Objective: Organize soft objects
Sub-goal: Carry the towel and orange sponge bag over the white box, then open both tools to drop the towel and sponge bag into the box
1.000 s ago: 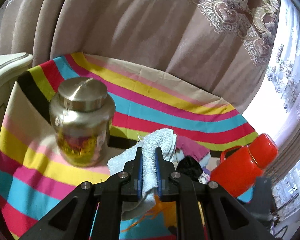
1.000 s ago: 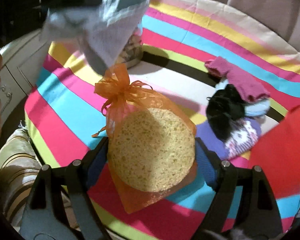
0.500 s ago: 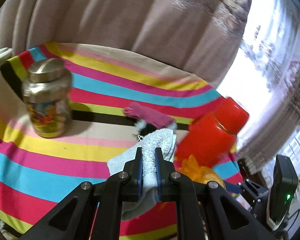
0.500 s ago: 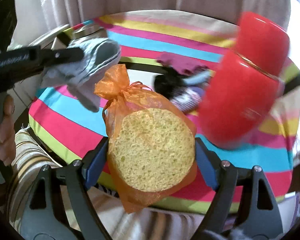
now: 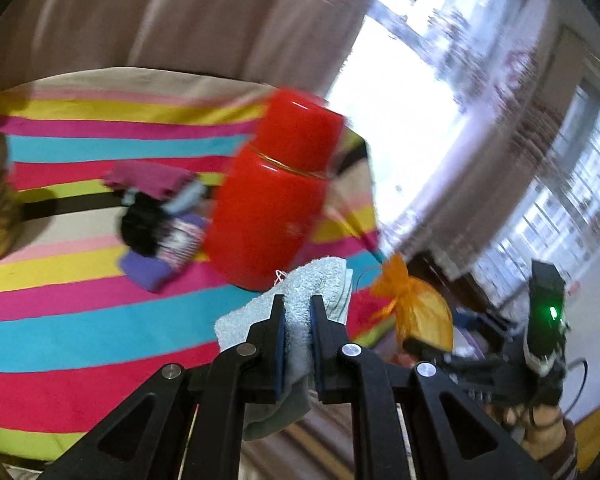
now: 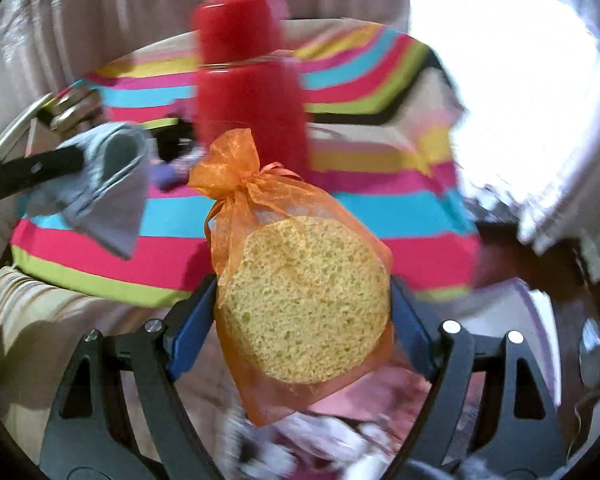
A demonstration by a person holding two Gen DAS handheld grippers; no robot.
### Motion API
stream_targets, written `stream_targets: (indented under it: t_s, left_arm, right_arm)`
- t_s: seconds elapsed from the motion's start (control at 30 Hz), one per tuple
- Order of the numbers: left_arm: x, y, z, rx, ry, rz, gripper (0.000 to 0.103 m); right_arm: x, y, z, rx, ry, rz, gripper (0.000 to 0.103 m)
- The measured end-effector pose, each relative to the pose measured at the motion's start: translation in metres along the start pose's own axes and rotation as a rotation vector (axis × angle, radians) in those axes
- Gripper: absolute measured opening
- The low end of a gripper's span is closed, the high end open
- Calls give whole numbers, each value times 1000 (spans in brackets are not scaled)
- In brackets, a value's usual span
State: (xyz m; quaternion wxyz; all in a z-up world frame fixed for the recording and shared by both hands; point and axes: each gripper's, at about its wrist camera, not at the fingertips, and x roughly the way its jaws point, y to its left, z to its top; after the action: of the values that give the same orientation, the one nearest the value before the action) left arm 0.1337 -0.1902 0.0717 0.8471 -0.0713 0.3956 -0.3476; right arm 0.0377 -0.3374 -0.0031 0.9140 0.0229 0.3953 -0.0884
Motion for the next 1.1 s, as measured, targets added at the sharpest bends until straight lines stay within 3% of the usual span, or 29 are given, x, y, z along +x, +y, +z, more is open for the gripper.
stream_targets:
  t_s: [0.27,0.67,0.73,0.87,1.1]
  left_arm:
    - [23,-66,-18,94,103,-128,12]
    - [47,-118,-32,120,192,-269,12]
    - [55,-122,-31,112,215,-310,17]
    - [66,-122,-32,96,238,-307,53]
    - [56,-111,-27,107,201,-264,55]
  right_arm:
    - [-21,-74,-12,139,7,-133,84]
    - [-35,-105,-16,197,-13,-250,85]
    - [-36,-111,-16,208,-13,-271,85]
    - [-32,-120,-18,225,6,-278,87]
    - [-36,-115,-15,214,-19,-289,90]
